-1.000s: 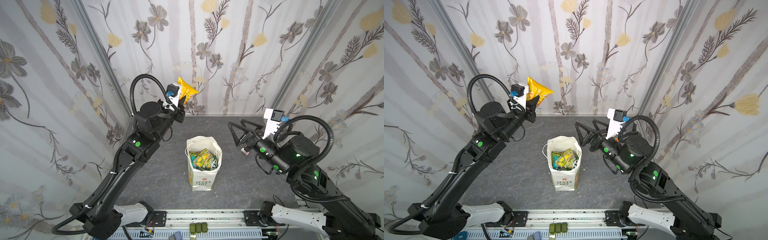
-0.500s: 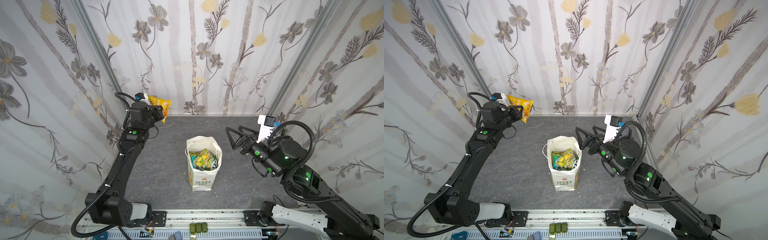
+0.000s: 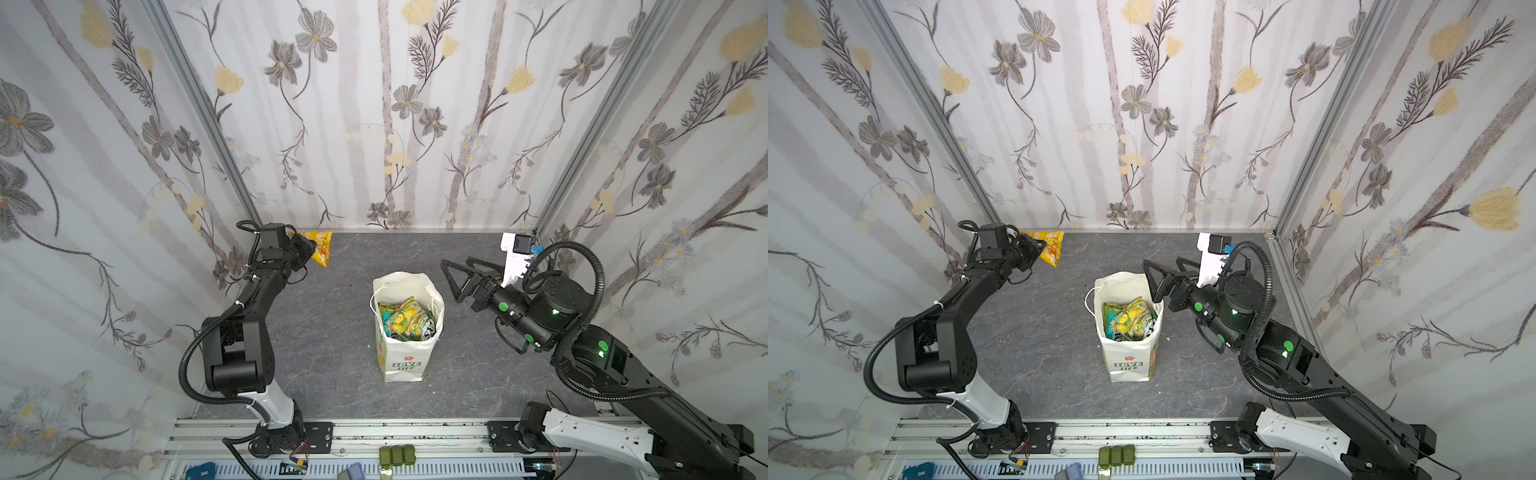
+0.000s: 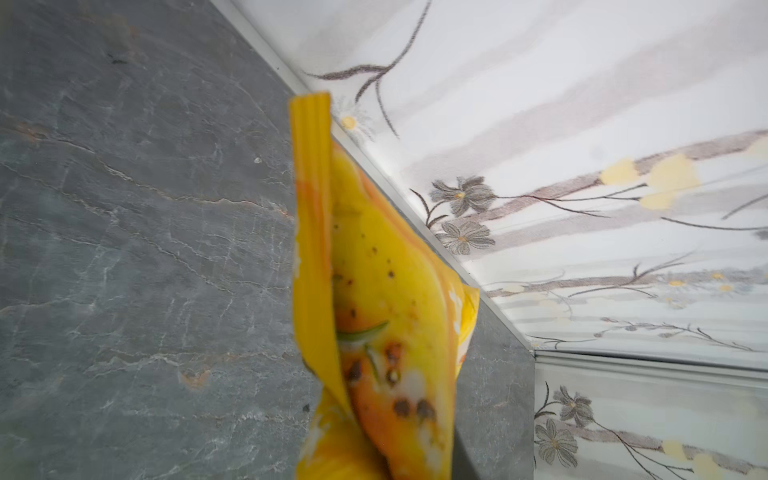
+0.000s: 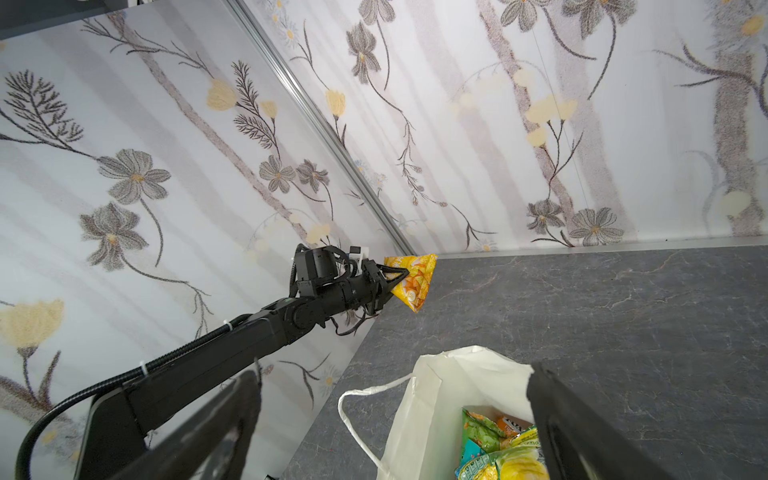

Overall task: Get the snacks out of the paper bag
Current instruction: 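Carry the yellow packet beside the bag with the left gripper and drop it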

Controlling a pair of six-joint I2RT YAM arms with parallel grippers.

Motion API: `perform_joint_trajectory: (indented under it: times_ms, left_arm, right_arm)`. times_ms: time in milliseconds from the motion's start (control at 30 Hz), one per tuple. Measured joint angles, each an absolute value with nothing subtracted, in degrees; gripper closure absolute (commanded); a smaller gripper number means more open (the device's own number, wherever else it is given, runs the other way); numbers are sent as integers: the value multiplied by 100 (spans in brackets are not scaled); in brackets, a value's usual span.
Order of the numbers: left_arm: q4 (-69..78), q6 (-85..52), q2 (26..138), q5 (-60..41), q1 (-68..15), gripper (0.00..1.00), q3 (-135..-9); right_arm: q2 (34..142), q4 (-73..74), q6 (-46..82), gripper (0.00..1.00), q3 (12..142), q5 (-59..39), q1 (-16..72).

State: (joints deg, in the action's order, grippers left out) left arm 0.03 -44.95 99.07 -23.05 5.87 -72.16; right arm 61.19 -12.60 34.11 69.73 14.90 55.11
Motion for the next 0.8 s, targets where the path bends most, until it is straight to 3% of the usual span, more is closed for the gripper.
perform_joint_trajectory:
  times_ms: [167,433,600,800]
  left_arm:
    - [209,-4650,10877,-2519,786,98,-7638]
    - [405,-4925,12169,-2862,906,92,-8023]
    - [228,-4663,12370,-2864,904,63,-8250]
    - [-392,-4278,12342,-2600,897,38,-8499]
  right_arm:
    - [6143,-1315,3509,1,6984,1363,5511]
    - [6106,-1334,3553,1,6965,1367,5505]
    - [6158,-1347,3551,1,6976,1369,5489]
    - [6217,-1372,3548,1,6995,1367,5478]
